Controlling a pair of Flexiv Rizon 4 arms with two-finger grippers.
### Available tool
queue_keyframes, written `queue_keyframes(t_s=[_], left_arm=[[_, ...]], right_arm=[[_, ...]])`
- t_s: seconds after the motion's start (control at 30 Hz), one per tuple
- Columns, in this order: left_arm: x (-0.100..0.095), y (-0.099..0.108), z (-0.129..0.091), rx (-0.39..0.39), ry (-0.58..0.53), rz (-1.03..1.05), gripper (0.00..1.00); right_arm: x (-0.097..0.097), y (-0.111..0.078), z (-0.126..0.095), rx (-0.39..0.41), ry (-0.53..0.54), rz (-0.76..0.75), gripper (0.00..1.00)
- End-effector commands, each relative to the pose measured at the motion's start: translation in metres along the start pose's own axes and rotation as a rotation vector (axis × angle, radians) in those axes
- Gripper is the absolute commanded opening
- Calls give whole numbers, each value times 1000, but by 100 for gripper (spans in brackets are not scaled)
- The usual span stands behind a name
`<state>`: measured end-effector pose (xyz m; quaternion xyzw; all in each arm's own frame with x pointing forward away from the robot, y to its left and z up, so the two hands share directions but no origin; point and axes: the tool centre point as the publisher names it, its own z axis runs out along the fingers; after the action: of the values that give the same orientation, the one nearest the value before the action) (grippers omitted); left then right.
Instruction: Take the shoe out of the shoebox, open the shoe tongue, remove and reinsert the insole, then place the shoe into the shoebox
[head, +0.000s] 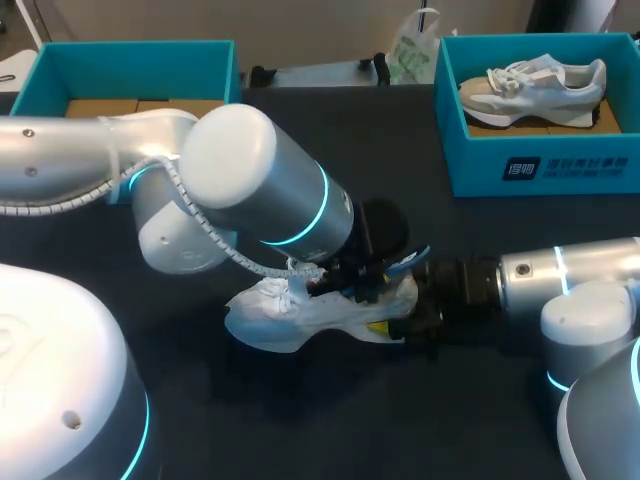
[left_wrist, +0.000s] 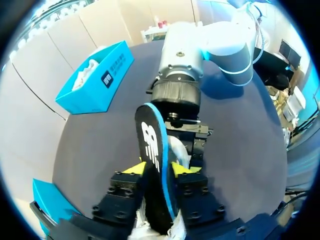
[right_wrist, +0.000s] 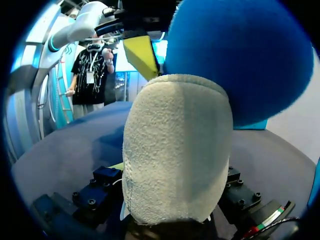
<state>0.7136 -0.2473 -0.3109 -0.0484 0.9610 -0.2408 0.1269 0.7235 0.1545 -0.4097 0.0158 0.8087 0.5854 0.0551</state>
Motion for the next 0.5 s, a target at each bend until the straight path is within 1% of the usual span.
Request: queue_keyframes(t_s=[0.03,0.07,0.2,0.33,0.43,0.5], left_arm=[[5,5,-17,16,-28,11,42],[6,4,-19,21,-39,14,44],[9,4,-23,26,-79,26,45],[10,2,-23,16,-91,17,45],[14,3,-21,10,-111,19,46],[17,4,-19,8,-138,8,44]], right_arm=[[1,2,1,6,-1,1,0],[1,2,1,6,-1,1,0],[1,2,1,6,-1,1,0],[1,2,1,6,-1,1,0],[1,2,1,6,-1,1,0],[1,2,1,6,-1,1,0]])
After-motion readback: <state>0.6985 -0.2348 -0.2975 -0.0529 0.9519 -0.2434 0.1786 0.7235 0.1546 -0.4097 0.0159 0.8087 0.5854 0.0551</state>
